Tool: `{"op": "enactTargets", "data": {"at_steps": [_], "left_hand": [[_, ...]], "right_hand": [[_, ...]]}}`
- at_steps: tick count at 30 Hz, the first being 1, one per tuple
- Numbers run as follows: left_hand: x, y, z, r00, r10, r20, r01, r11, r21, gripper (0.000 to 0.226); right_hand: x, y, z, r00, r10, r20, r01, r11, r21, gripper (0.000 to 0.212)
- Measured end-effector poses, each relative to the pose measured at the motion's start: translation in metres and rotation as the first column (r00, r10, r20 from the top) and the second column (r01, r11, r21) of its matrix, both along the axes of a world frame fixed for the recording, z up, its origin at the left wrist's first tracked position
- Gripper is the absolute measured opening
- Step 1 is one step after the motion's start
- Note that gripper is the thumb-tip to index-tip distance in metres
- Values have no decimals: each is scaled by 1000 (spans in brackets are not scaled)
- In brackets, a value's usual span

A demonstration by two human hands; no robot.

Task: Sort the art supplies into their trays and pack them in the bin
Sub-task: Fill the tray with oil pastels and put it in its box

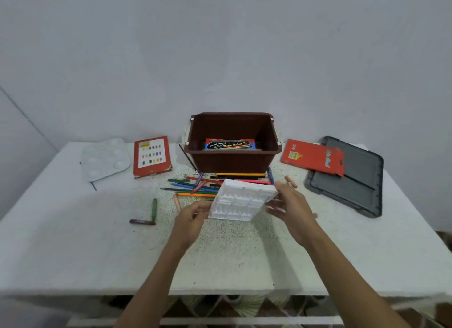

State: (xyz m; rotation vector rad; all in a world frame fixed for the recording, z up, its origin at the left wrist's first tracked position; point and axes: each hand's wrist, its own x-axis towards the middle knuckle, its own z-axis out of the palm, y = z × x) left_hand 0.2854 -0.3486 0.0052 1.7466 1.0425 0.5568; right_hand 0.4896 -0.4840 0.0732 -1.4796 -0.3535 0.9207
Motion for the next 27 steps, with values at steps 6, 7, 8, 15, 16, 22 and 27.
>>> {"op": "enactTargets", "data": {"at_steps": [6,7,8,15,16,22,27], "left_hand": [[-8,-9,-2,998,56,3,-56,997,-45,17],[-9,-10,-5,998,64,1,-64,997,-40,14],[-10,-11,-7,998,67,-2,-67,997,-30,13],[-15,-23,-17,999,27,43,-26,999,-21,12],[-15,-25,-18,999,14,50,-13,1000,-16,13],[-18,-29,-28,981,-152,-117,165,980,111,27],[-25,-36,-39,878,-327,-350,413,887,206,87]], "right_hand": [[-17,-10,-16,993,40,107,-39,999,-13,32],[-21,-14,-19,988,55,142,-51,998,-30,30],[-24,-17,-22,981,71,179,-63,997,-52,27],[-48,-35,-45,857,208,471,-126,972,-200,18],[-52,-37,-51,823,222,522,-132,970,-204,17],[-58,-46,-83,660,320,680,-167,945,-282,10],[-57,-41,-94,573,392,720,-137,911,-388,36]]}}
